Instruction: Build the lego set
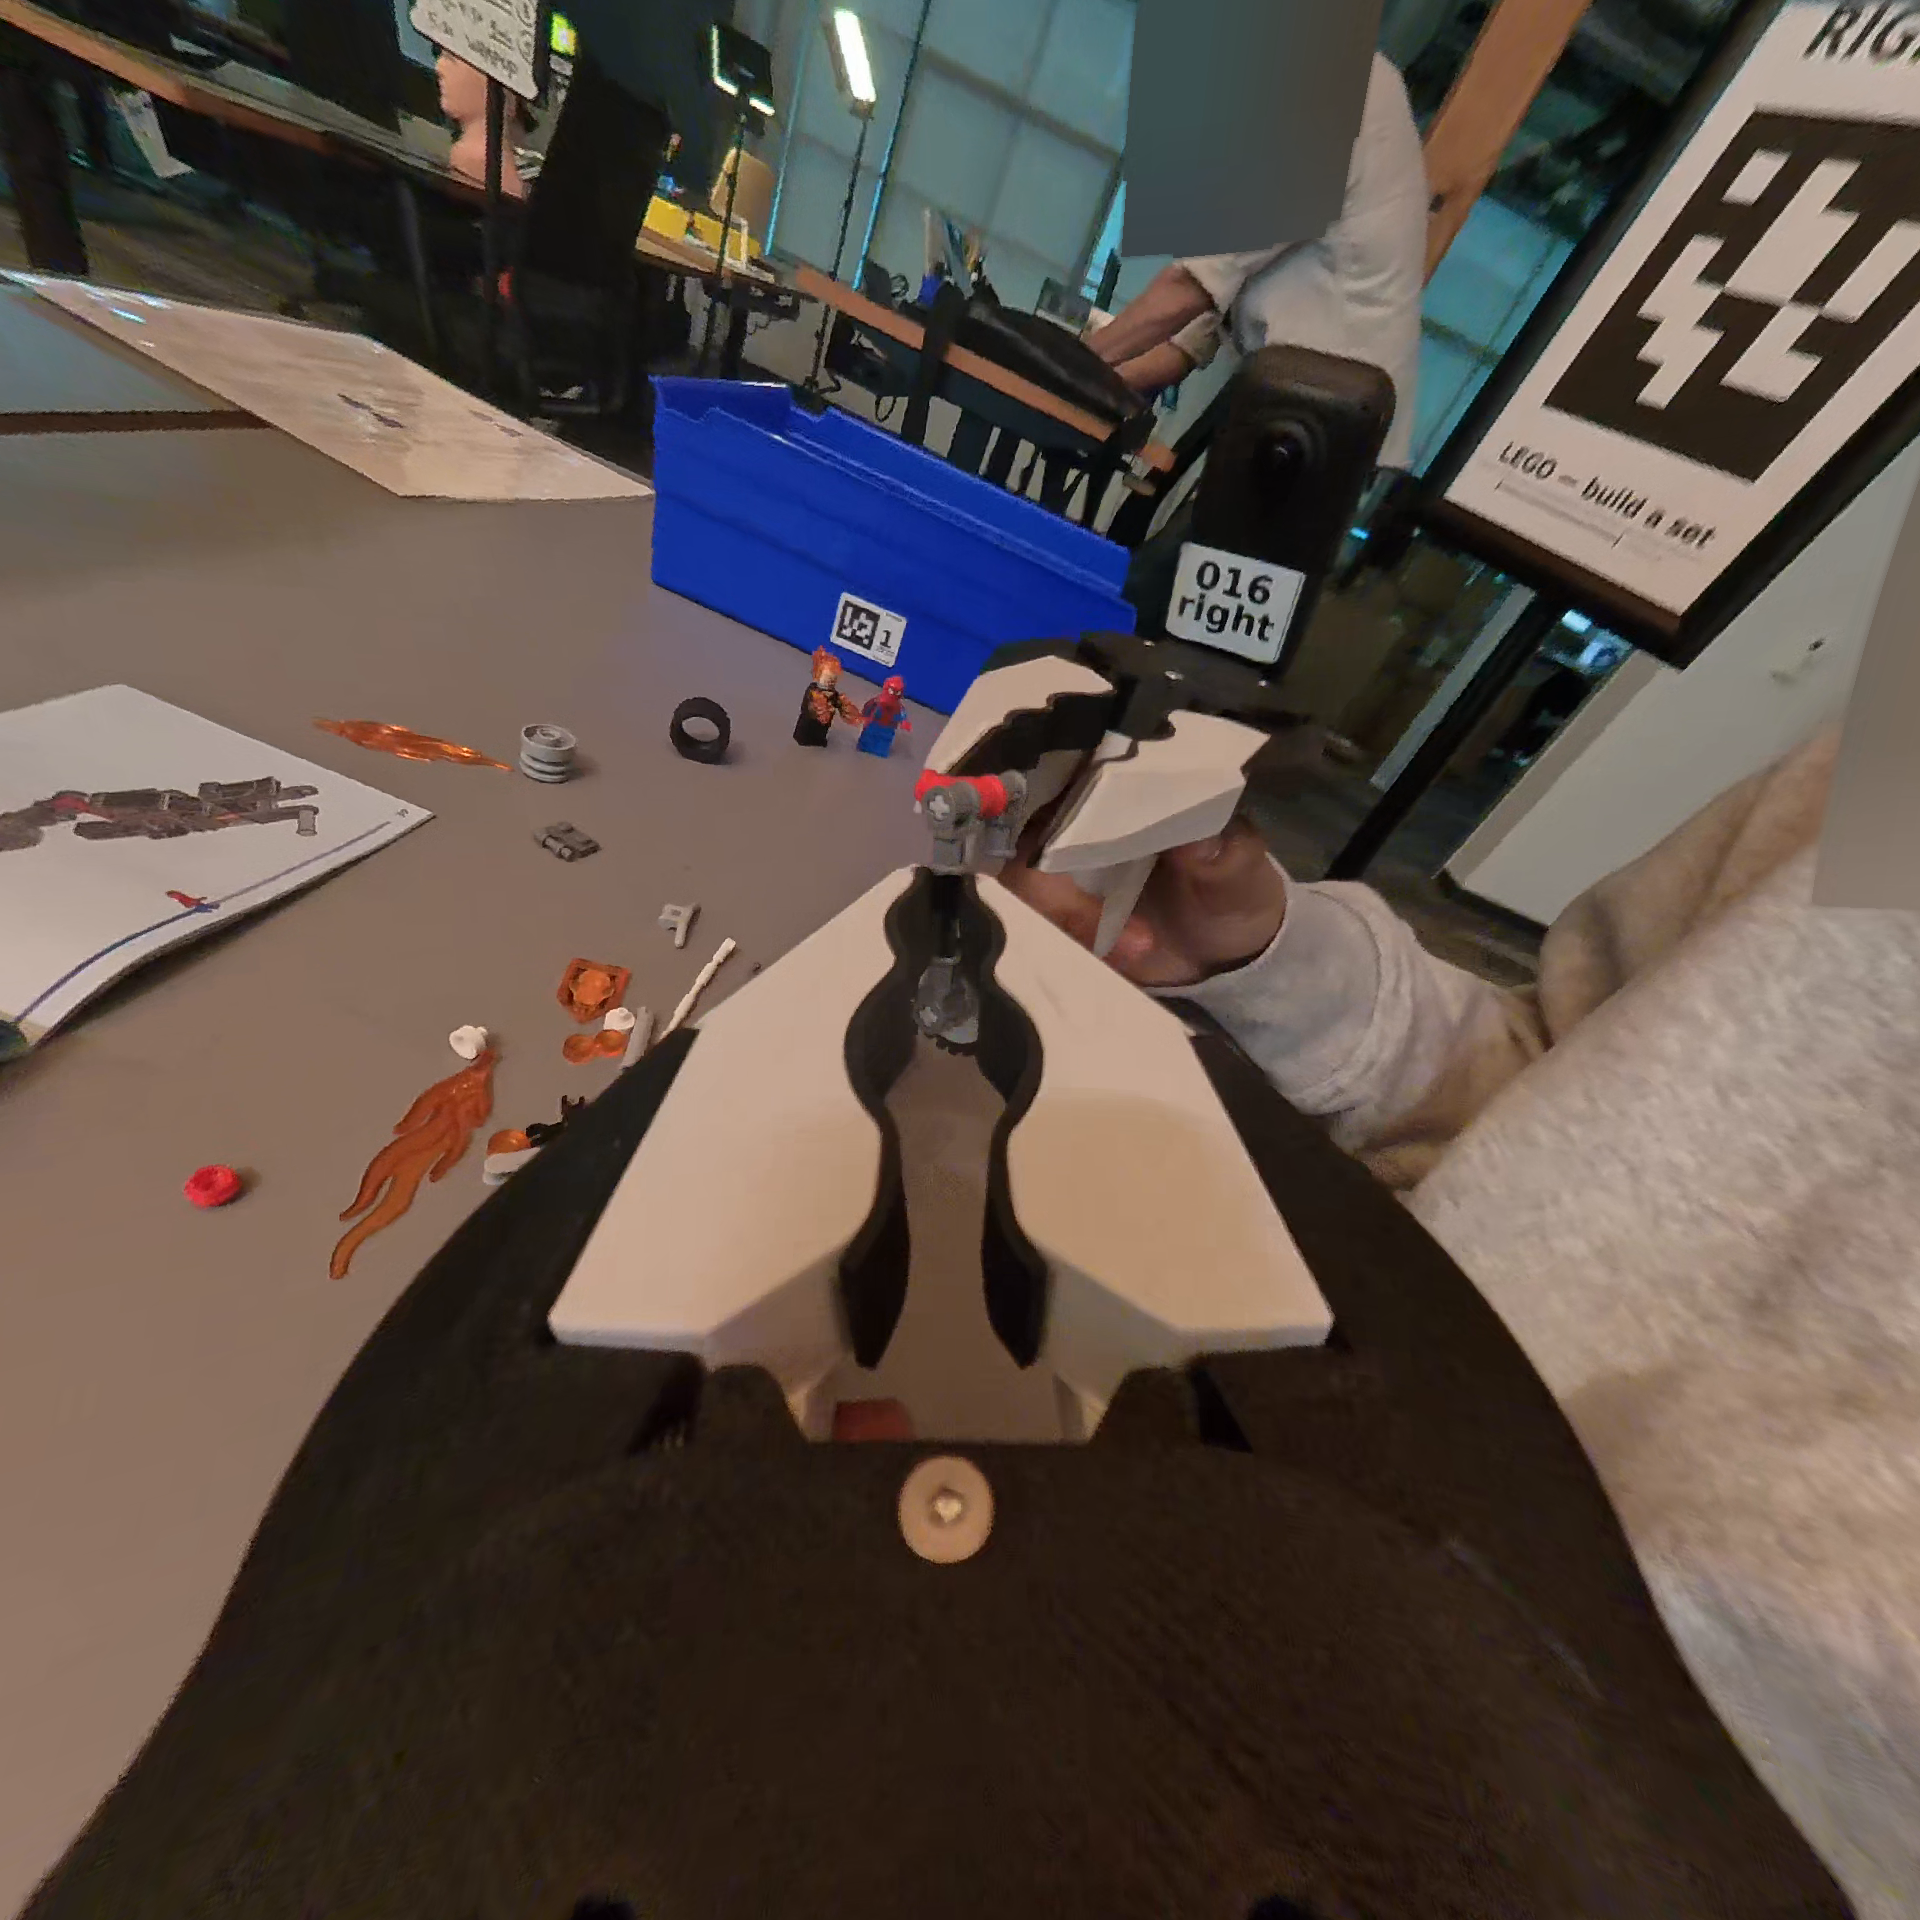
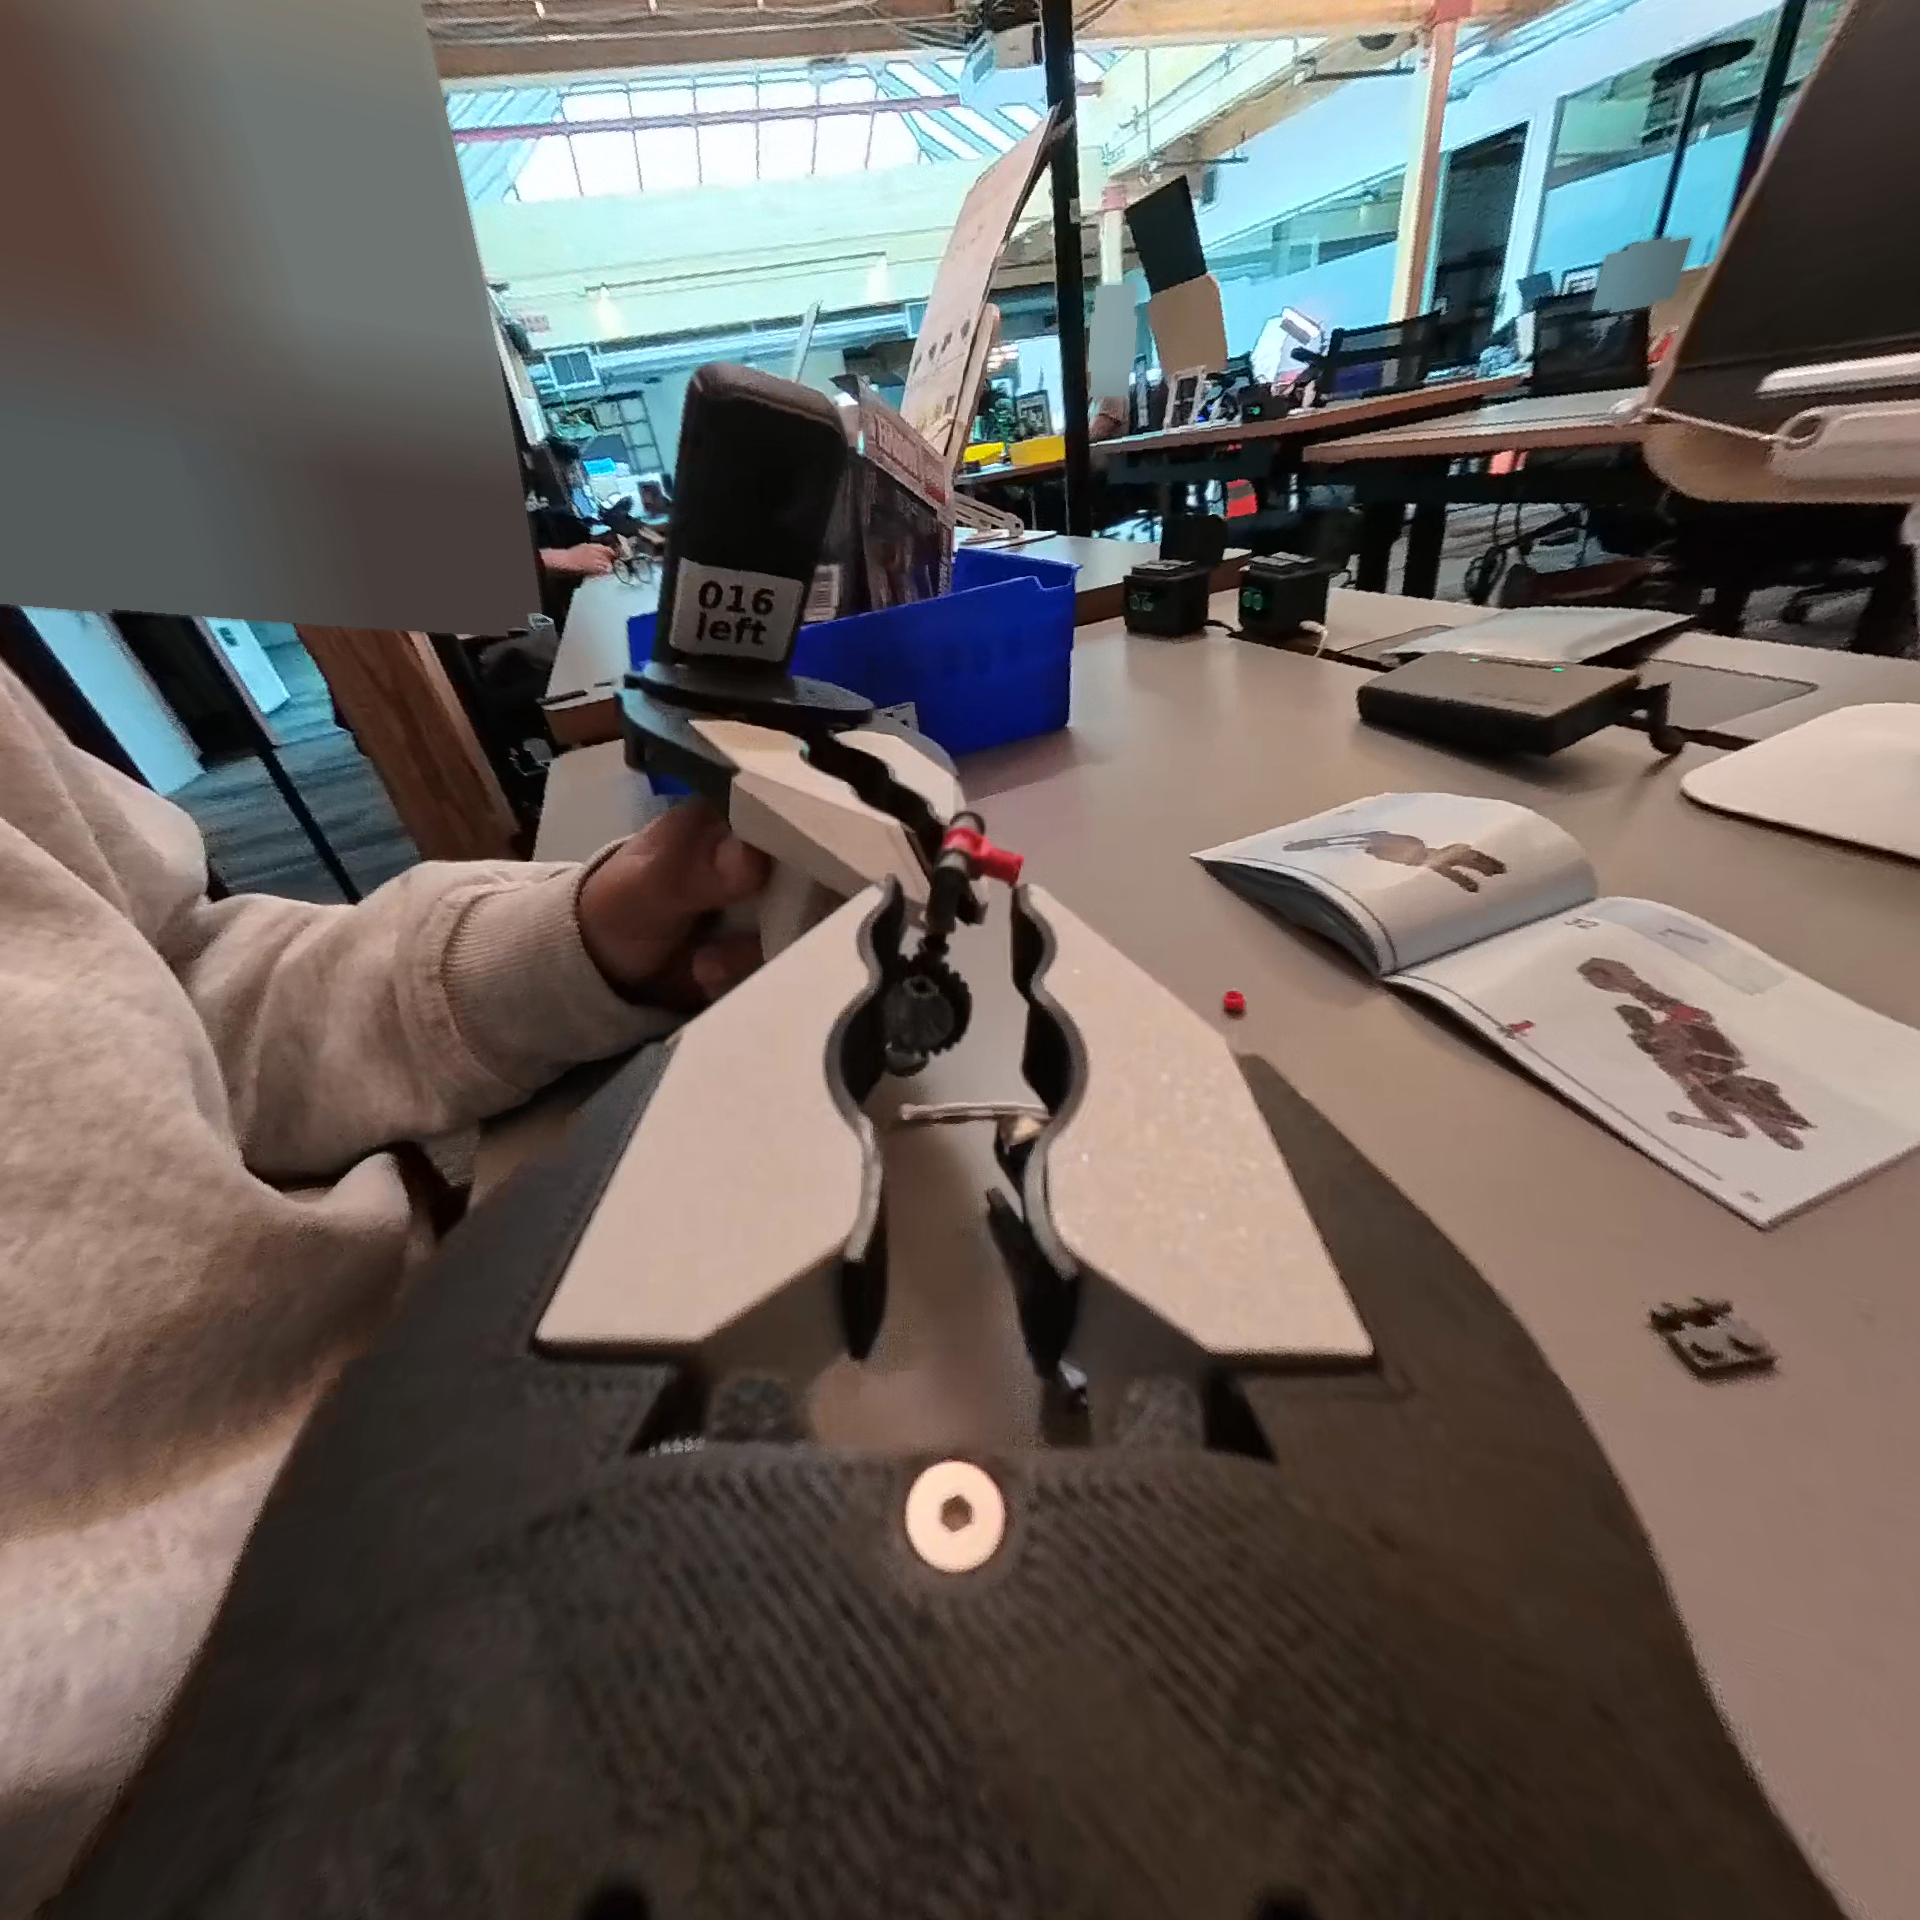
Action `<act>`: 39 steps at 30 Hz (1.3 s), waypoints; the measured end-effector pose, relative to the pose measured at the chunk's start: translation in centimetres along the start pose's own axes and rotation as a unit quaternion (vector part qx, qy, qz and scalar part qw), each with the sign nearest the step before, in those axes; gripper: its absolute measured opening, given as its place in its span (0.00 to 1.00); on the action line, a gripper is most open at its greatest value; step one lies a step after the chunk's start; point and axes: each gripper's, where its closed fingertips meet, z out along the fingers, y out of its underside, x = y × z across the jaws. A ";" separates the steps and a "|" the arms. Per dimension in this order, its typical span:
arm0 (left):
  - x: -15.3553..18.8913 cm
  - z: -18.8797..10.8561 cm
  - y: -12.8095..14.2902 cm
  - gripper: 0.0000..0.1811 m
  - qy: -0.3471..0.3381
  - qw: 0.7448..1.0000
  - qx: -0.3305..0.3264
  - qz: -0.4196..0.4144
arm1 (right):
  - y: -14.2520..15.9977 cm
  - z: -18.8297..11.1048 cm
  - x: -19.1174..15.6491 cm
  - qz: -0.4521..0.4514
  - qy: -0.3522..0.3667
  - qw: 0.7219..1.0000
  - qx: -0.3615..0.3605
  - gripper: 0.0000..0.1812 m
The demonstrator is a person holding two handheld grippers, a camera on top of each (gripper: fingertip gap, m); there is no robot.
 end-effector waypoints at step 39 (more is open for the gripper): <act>8.0 0.0 1.2 0.09 0.272 0.960 -0.036 -0.055 | 0.6 -3.6 -7.0 0.145 -0.301 0.941 -0.048 0.02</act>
